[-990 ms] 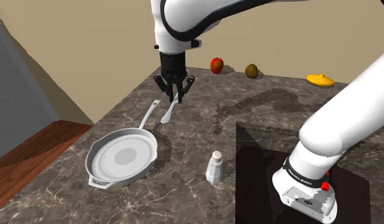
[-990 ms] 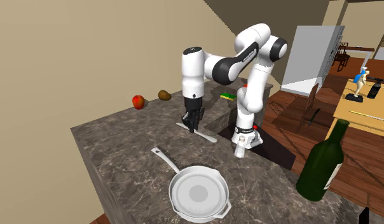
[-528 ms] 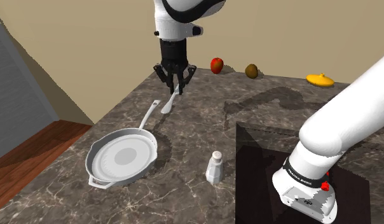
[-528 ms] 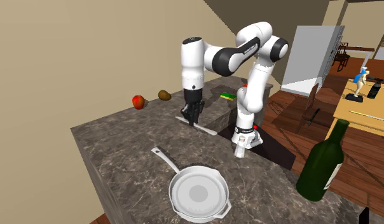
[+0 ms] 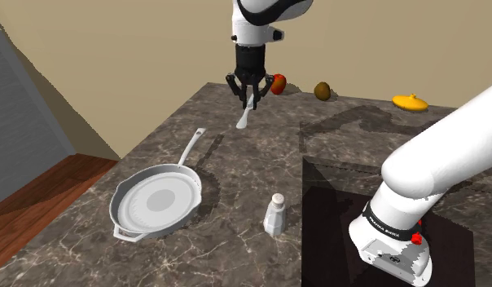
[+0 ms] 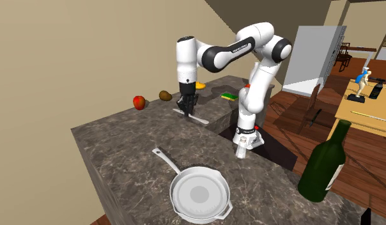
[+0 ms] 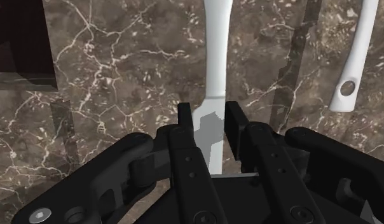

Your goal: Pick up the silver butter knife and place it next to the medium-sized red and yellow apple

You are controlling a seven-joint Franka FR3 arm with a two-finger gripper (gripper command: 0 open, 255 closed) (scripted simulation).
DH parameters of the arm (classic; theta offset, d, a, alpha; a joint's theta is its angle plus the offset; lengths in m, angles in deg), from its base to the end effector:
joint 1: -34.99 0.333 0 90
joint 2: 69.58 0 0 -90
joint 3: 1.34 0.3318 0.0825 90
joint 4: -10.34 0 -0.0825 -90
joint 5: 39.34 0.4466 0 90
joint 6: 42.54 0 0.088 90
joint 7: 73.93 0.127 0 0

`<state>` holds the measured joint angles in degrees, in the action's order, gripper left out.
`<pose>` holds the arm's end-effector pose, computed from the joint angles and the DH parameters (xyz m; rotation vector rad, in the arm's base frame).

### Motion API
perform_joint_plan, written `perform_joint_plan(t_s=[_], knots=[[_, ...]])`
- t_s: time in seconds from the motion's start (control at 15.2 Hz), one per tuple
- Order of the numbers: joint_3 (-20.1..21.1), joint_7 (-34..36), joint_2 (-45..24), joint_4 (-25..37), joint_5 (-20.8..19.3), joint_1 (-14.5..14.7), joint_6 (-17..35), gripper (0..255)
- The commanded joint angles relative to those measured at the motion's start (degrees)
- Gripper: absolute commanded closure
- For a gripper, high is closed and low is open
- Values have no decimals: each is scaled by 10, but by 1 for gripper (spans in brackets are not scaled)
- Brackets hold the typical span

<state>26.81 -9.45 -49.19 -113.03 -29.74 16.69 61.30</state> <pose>0.5009 0.1196 0.5034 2.7262 -1.5316 -0.0232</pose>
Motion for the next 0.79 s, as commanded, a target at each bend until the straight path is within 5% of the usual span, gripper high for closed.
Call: perform_joint_plan(t_s=[0.0,0.73], knots=[[-22,-31,3,-2,-7,-11,-4,255],[-127,-180,-11,-4,-49,-71,2,255]])
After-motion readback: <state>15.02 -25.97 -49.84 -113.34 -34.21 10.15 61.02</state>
